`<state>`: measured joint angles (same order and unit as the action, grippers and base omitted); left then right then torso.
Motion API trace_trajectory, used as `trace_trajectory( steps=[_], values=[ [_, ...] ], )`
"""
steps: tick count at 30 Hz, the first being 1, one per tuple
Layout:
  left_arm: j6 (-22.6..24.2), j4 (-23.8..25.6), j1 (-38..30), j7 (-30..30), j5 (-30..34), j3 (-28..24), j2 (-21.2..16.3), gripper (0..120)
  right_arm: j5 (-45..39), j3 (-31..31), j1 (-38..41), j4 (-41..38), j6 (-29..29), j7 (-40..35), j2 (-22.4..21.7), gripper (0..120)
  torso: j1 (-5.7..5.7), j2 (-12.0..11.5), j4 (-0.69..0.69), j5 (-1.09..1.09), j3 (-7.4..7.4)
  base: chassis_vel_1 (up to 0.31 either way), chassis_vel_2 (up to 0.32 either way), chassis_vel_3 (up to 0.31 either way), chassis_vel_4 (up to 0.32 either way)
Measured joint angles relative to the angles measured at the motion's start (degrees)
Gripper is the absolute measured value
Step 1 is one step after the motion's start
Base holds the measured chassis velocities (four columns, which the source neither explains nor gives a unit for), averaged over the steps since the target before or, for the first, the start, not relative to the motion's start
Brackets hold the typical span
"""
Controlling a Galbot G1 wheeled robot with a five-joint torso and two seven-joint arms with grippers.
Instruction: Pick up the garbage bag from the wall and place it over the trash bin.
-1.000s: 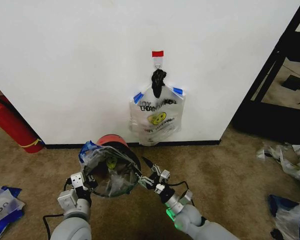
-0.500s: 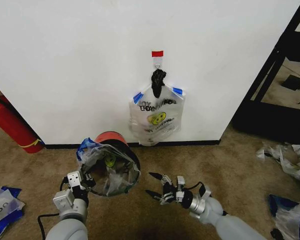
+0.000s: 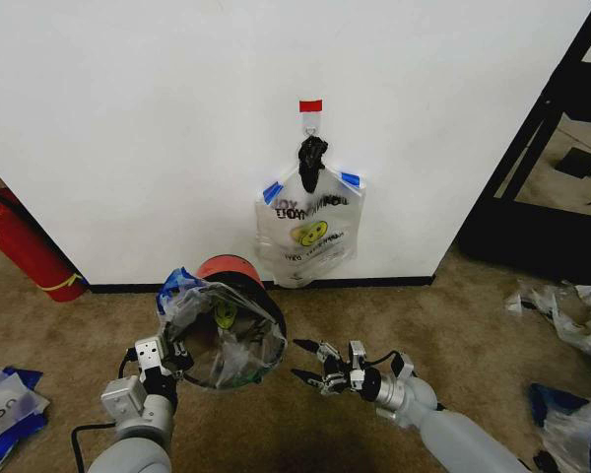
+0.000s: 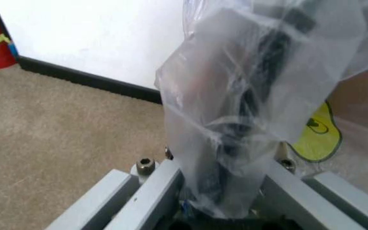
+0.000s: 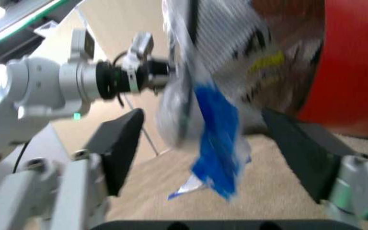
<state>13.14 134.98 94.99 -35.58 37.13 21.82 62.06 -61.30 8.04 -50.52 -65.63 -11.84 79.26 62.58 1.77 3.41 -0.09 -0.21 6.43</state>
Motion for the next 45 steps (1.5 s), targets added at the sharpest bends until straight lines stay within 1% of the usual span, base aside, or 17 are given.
trace_trajectory(
  steps=[5, 10, 18, 20, 21, 23, 24, 25, 26, 27, 29, 32, 33, 34, 35, 39, 45],
  values=[
    [0.59, 1.91, 0.50, 0.09, 0.93, -0.06, -0.01, 0, 0.91, -0.59, 0.76, 1.52, -0.16, 0.78, 0.20, 54, 0.00, 0.00, 0.00, 0.00, 0.00, 0.000, 0.000, 0.000, 0.000],
    [0.91, 2.42, 0.65, 0.15, 1.25, -0.26, -0.16, 0, 0.45, -0.15, 1.08, 1.35, -0.27, 1.50, 0.30, 60, 0.00, 0.00, 0.00, 0.00, 0.00, 0.000, 0.000, 0.000, 0.000],
    [0.92, 1.16, 0.27, 0.23, 1.24, -0.69, -0.03, 0, 0.02, 0.55, 2.03, 0.96, -0.07, 2.02, 0.27, 59, 0.00, 0.00, 0.00, -0.01, 0.00, 0.000, 0.000, 0.000, 0.000],
    [0.91, 1.07, 0.19, 0.25, 1.32, -0.88, 0.06, 0, -0.15, 1.02, 2.47, 0.92, -0.71, 0.57, 0.50, 53, 0.00, 0.00, 0.00, 0.00, 0.00, 0.000, 0.000, 0.000, 0.000],
    [0.92, 1.14, 0.15, 0.25, 1.57, -0.90, 0.03, 0, -0.23, 1.25, 2.68, 0.98, -1.02, -0.12, 0.68, 46, 0.00, 0.00, 0.00, 0.00, 0.00, 0.000, 0.000, 0.000, 0.000],
    [0.92, 1.24, 0.06, 0.26, 1.79, -0.90, -0.09, 0, -0.34, 1.54, 2.95, 1.20, -1.35, -0.63, 0.90, 39, 0.00, 0.00, 0.00, 0.00, 0.00, 0.000, 0.000, 0.000, 0.000],
    [0.91, 1.26, 0.02, 0.25, 1.88, -0.89, -0.12, 0, -0.37, 1.63, 3.04, 1.30, -1.41, -0.69, 0.96, 35, 0.00, 0.00, 0.00, 0.00, 0.00, 0.000, 0.000, 0.000, 0.000],
    [0.91, 1.26, 0.02, 0.25, 1.88, -0.89, -0.12, 0, -0.37, 1.63, 3.04, 1.30, -1.41, -0.69, 0.96, 35, 0.00, 0.00, 0.00, 0.00, 0.00, 0.000, 0.000, 0.000, 0.000],
    [0.92, 1.26, -0.08, 0.25, 2.00, -0.88, -0.16, 0, -0.38, 1.74, 3.18, 1.44, -1.47, -0.71, 1.04, 30, 0.00, 0.00, 0.00, 0.00, 0.00, 0.000, 0.000, 0.000, 0.000],
    [0.92, 1.27, -0.15, 0.25, 2.07, -0.88, -0.17, 0, -0.39, 1.78, 3.24, 1.50, -1.48, -0.71, 1.07, 28, 0.00, 0.00, 0.00, 0.00, 0.00, 0.000, 0.000, 0.000, 0.000],
    [0.92, 1.24, -0.42, 0.24, 2.29, -0.87, -0.23, 0, -0.39, 1.96, 3.39, 1.76, -1.55, -0.70, 1.24, 19, 0.00, 0.00, 0.00, 0.00, 0.00, 0.000, 0.000, 0.000, 0.000],
    [0.92, 0.80, -0.69, 0.22, 2.50, -0.86, -0.40, 0, -0.50, 2.08, 3.49, 2.07, -1.75, -0.64, 1.50, 7, 0.00, 0.00, 0.00, 0.00, 0.00, 0.000, 0.000, 0.000, 0.000],
    [0.92, 0.80, -0.69, 0.22, 2.50, -0.86, -0.40, 0, -0.50, 2.08, 3.49, 2.07, -1.75, -0.64, 1.50, 7, 0.00, 0.00, 0.00, 0.00, 0.00, 0.000, 0.000, 0.000, 0.000],
    [0.92, 0.55, -0.81, 0.22, 2.54, -0.85, -0.47, 0, -0.68, 2.13, 3.49, 2.10, -1.89, -0.64, 1.55, 2, 0.00, 0.00, 0.00, 0.00, 0.00, 0.000, 0.000, 0.000, 0.000],
    [0.92, 0.09, -1.01, 0.21, 2.55, -0.85, -0.55, 0, -1.06, 2.23, 3.49, 2.10, -2.22, -0.72, 1.61, 0, 0.00, 0.00, 0.00, 0.00, 0.00, 0.000, 0.000, 0.000, 0.000],
    [0.88, -1.05, -1.43, 0.20, 2.56, -0.85, -0.75, 0, -3.06, 2.74, 3.29, 2.08, -3.33, -1.84, 1.68, 0, 0.00, 0.00, 0.00, 0.00, 0.00, 0.000, 0.000, 0.000, 0.000],
    [0.85, -0.96, -0.92, 0.30, 2.51, -1.27, -0.83, 0, -12.16, 3.77, 1.79, 1.08, -6.71, -7.07, 2.53, 0, 0.00, 0.00, 0.00, 0.00, 0.00, 0.000, 0.000, 0.000, 0.000]
  ],
)
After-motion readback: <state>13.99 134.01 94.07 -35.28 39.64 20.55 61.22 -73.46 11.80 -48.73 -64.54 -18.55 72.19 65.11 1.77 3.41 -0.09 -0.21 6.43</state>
